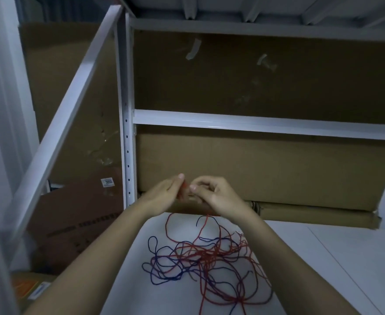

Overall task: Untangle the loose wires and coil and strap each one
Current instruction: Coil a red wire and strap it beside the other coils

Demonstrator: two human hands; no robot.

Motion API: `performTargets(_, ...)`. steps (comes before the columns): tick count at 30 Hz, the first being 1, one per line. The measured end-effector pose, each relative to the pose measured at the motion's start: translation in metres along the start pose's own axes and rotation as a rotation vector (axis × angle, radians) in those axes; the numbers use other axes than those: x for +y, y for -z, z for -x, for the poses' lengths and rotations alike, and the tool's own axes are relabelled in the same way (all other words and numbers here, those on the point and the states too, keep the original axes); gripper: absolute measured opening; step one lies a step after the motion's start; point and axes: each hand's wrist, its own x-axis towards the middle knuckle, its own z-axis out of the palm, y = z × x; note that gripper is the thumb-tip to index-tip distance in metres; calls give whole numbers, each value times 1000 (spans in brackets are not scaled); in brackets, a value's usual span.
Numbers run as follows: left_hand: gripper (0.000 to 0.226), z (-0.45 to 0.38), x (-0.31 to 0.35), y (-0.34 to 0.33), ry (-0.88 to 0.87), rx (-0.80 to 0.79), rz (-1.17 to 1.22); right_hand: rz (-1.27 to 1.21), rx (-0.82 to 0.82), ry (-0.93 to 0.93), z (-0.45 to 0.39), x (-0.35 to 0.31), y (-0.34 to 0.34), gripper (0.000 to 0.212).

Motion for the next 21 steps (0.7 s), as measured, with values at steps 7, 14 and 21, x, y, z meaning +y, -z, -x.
performTargets(7, 66, 12, 4, -9, 131, -100, 802, -26, 238, -12, -15, 34, -1, 12)
performTargets(14, 30, 17, 1, -27, 81, 271, 974, -105, -32, -151, 23, 87, -45, 27)
performTargets(21, 43, 51, -55, -67, 160, -68, 70, -243, -134, -204, 54, 96, -55, 19)
